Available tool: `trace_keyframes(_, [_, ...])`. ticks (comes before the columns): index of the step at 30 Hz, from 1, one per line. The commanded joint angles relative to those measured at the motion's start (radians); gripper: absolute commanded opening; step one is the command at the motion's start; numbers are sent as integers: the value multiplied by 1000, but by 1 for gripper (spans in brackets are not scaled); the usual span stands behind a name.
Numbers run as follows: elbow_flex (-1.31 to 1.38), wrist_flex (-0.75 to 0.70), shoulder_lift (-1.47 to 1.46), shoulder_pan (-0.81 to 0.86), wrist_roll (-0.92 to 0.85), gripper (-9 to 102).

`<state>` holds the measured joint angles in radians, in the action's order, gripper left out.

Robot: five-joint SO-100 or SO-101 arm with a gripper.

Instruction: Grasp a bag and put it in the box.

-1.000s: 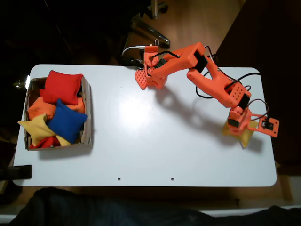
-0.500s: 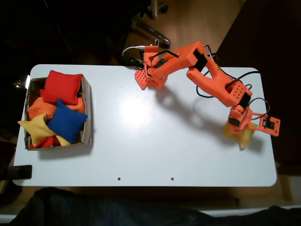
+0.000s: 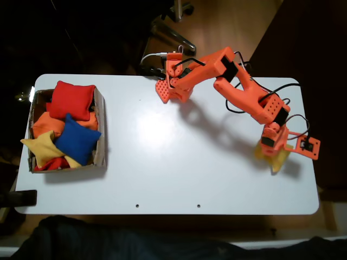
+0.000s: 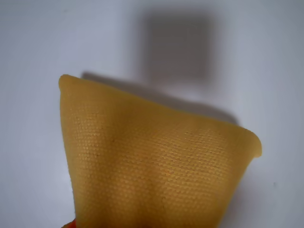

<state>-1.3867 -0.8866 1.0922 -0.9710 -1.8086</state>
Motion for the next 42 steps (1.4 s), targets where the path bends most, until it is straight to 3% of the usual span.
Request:
trace_keyframes(1, [0, -15, 67, 21, 6, 10])
trace_keyframes(42, [-55, -331, 560, 133, 8, 2])
